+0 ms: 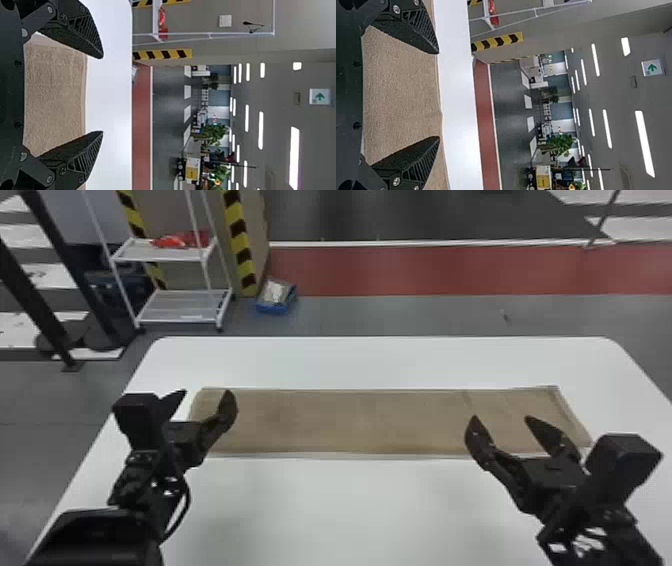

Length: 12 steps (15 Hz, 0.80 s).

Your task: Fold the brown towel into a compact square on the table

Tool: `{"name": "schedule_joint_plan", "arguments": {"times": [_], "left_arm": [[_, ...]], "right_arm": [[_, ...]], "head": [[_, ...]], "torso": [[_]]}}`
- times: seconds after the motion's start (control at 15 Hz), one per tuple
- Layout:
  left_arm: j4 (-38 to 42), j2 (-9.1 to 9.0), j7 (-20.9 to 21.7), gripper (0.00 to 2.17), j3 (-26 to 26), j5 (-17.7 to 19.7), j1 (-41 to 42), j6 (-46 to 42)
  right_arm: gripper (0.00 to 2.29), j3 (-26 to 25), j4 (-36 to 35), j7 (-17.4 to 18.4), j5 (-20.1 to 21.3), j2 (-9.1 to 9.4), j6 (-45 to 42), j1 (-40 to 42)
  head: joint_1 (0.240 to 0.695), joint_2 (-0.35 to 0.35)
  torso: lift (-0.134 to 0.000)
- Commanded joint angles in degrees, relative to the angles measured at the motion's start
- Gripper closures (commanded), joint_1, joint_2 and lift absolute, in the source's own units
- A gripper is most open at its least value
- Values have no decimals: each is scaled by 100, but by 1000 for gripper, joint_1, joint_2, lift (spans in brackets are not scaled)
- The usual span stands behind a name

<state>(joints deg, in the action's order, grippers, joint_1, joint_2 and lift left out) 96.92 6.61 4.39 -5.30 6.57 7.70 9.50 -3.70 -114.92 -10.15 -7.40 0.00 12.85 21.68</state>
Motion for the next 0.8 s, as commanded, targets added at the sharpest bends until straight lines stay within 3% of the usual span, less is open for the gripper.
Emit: {"name": "schedule_joint_plan", "arguments": {"times": [0.0,0.27,0.4,0.73], "left_arm": [[-341,60,141,252,-296,178,-243,294],[-1237,323,317,265,-419,302,-753,330],[-1422,332,686,265,-560,425,-850,347],[-1474,367,818,397,-560,345,-999,804]], "right_arm": [[124,168,22,-4,160,5,82,-67],[124,247,22,-4,318,5,99,-76],[124,247,57,-4,327,5,64,-76],[124,265,66,-22,336,5,29,-23]], "head": [[695,70],[695,144],[695,159],[695,170]], "torso": [[-112],[-112],[-112],[-112]]}}
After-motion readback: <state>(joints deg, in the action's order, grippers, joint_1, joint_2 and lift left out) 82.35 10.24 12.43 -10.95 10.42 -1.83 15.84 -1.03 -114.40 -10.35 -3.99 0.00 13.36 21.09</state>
